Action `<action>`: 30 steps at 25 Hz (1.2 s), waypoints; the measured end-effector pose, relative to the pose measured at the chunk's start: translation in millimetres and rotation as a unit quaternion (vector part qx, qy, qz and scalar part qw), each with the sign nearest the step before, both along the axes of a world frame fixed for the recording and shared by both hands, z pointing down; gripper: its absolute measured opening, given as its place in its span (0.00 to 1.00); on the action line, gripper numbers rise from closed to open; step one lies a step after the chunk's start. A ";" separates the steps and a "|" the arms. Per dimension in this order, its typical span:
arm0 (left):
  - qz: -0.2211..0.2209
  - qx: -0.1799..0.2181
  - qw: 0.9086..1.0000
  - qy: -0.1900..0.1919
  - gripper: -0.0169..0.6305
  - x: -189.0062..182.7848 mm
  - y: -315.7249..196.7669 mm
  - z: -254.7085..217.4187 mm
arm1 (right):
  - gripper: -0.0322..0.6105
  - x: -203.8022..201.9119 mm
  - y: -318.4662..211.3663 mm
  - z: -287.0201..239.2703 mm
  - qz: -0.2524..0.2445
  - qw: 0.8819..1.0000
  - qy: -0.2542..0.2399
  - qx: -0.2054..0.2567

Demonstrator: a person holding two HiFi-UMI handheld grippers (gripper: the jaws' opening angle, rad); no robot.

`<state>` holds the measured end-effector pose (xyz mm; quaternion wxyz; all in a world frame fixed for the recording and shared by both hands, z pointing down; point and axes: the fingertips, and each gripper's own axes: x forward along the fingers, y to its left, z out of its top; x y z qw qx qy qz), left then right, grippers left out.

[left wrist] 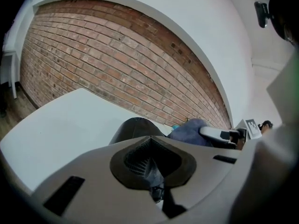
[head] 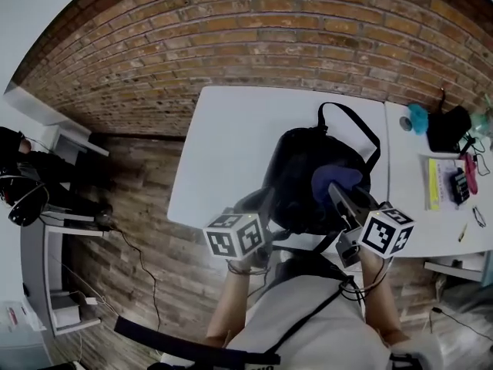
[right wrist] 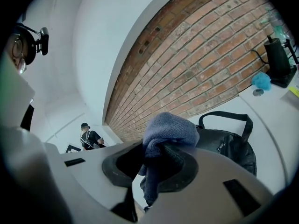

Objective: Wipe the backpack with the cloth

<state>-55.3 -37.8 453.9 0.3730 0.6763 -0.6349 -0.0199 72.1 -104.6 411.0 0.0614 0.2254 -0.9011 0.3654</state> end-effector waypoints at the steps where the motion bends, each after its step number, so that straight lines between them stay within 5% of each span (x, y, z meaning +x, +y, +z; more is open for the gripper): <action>1: -0.004 -0.003 1.000 -0.001 0.03 -1.8 -2.9 1.6 | 0.16 -2.2 -3.6 0.2 -0.005 1.000 0.000 0.002; 12: -0.036 -0.023 0.999 -0.003 0.03 -23.4 -19.5 10.8 | 0.16 -33.6 -35.4 -2.1 -0.040 0.999 -0.002 0.009; 21: 0.031 -0.032 0.999 0.002 0.03 -31.7 -35.1 18.5 | 0.16 -85.1 -60.0 -10.7 -0.039 0.998 0.018 0.044; 30: 0.094 -0.050 0.994 0.031 0.03 -45.0 -30.9 39.8 | 0.16 -145.4 -90.9 25.2 -0.026 0.991 0.118 0.061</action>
